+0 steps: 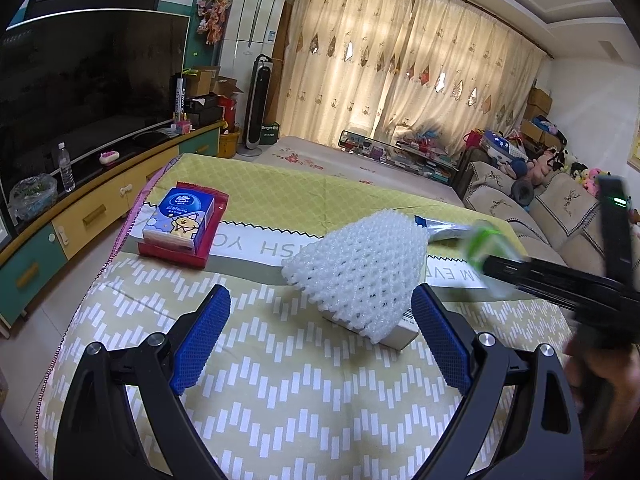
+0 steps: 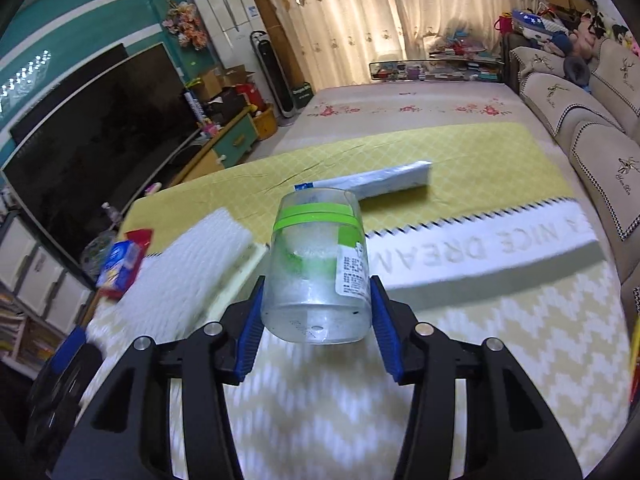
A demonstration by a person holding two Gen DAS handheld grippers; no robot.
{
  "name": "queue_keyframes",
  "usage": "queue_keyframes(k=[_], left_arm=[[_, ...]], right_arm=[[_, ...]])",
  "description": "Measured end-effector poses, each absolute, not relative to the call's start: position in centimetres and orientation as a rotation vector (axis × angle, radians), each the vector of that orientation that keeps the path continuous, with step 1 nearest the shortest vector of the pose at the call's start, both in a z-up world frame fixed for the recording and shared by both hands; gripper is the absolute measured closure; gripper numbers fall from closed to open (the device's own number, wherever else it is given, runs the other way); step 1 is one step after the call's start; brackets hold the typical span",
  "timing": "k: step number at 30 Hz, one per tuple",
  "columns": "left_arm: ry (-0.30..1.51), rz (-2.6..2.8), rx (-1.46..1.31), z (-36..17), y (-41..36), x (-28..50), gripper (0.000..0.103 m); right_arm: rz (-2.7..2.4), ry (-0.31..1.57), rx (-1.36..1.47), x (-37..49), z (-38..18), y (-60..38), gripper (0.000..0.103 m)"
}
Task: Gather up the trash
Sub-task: 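Carry the clear cup with the right gripper into the bin and release, then reach the left gripper to the white foam mesh sleeve and grasp it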
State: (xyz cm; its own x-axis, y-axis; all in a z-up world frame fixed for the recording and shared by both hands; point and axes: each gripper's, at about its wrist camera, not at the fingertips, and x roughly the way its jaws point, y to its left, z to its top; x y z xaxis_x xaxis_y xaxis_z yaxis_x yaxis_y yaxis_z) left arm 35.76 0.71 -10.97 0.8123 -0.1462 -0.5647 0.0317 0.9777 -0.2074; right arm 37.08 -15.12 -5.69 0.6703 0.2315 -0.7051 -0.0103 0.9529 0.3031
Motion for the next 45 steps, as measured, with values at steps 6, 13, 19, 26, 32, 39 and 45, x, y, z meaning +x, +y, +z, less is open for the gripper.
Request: queue_keyframes(k=[6, 13, 19, 26, 32, 39, 45], left_arm=[[0.615, -0.101, -0.181, -11.0, 0.4, 35.7, 0.012], [0.615, -0.108, -0.171, -10.9, 0.2, 35.6, 0.012], [0.623, -0.114, -0.151, -11.0, -0.3, 35.7, 0.012], [0.629, -0.124, -0.114, -11.3, -1.2, 35.8, 0.012], [0.642, -0.136, -0.085, -11.5, -1.9, 35.9, 0.012], [0.636, -0.119, -0.039, -11.3, -2.7, 36.0, 0.012], [0.703, -0.137, 0.005, -10.5, -3.7, 39.0, 0.012]], right_arm=[[0.104, 0.79, 0.353, 29.8, -4.9, -21.6, 0.056], [-0.2, 0.741, 0.472, 20.9, -6.5, -33.8, 0.056], [-0.462, 0.758, 0.549, 16.1, -9.5, -43.3, 0.056], [-0.555, 0.794, 0.614, 15.4, -12.5, -47.6, 0.047], [-0.47, 0.678, 0.669, 15.2, -10.4, -46.4, 0.047], [-0.466, 0.53, 0.493, 15.8, -7.2, -41.6, 0.047], [-0.462, 0.524, 0.412, 16.3, -7.5, -39.6, 0.047]])
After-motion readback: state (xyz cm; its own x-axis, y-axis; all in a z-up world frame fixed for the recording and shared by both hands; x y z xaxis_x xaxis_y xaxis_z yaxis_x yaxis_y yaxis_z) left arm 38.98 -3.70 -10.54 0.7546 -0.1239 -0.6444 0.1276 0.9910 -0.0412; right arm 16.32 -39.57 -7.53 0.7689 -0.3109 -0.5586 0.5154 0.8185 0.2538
